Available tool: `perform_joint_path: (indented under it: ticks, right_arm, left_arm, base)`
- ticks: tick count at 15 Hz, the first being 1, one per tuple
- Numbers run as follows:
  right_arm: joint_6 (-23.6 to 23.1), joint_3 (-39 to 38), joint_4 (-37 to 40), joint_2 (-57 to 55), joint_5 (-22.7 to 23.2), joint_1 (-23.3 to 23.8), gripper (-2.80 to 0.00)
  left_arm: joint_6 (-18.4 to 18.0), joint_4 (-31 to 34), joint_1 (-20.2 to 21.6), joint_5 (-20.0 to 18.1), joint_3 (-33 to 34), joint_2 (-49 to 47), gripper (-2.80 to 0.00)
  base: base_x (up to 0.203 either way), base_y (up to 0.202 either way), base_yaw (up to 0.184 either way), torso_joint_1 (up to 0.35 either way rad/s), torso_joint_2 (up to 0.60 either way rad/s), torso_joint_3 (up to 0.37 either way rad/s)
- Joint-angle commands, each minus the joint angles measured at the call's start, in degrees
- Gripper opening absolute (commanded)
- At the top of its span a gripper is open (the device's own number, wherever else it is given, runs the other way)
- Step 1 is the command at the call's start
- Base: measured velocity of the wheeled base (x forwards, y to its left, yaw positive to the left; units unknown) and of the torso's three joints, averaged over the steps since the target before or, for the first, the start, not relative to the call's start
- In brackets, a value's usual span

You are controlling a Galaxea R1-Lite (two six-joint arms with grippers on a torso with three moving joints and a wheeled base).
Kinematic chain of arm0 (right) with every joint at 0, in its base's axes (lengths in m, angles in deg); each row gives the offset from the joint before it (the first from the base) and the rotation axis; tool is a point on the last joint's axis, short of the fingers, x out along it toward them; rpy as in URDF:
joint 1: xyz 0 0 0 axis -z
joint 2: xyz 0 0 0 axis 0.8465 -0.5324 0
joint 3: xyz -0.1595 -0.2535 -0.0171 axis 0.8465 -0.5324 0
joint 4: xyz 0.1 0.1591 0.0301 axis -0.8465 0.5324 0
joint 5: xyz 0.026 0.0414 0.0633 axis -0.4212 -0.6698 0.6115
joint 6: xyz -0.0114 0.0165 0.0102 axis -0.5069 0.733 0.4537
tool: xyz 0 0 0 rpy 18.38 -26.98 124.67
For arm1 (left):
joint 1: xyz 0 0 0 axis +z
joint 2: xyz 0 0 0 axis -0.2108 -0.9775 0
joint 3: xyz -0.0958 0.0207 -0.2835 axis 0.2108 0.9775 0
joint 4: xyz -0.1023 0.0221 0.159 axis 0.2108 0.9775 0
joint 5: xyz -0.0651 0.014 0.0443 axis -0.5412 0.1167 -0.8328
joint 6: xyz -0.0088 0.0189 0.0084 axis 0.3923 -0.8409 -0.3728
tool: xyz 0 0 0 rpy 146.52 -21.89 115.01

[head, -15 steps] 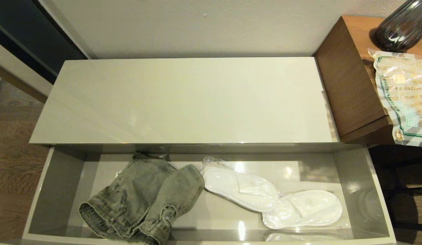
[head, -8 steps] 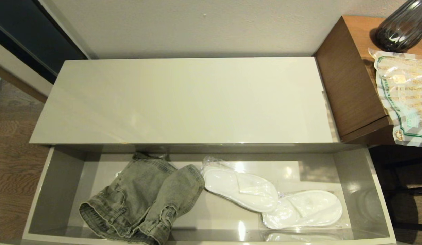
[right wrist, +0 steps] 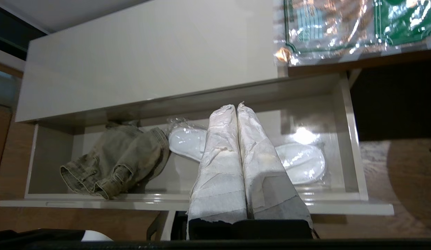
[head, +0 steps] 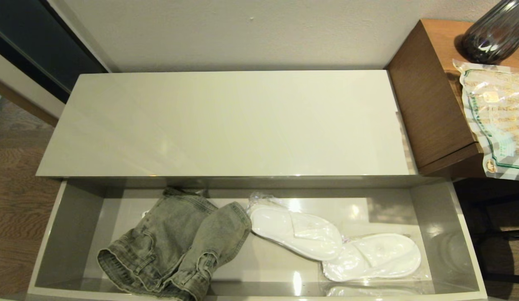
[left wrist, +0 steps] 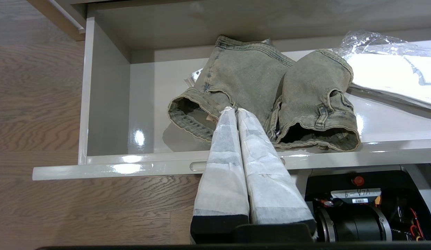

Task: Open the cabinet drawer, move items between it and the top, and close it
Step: Take out the disposable slippers from the drawer

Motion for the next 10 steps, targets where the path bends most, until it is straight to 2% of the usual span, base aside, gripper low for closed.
perform_joint_path:
  ticks: [1, 10]
  right_arm:
    - [0.16, -0.32, 1.18, -1.5, 0.21, 0.69, -2.8]
    - [0.07, -3.29, 1.16, -1.22, 0.24, 0.78, -2.8]
  left_arm:
    - [-0.01, 0.05, 0.05, 0.0, 0.0, -0.09, -2.8]
    - [0.14, -0.04, 0.05, 0.09, 0.0, -0.09, -2.8]
  base:
    - [0.0, 0.0, 0.0, 0.0, 0.0, 0.0]
    - [0.0, 0.0, 0.0, 0.0, 0.0, 0.0]
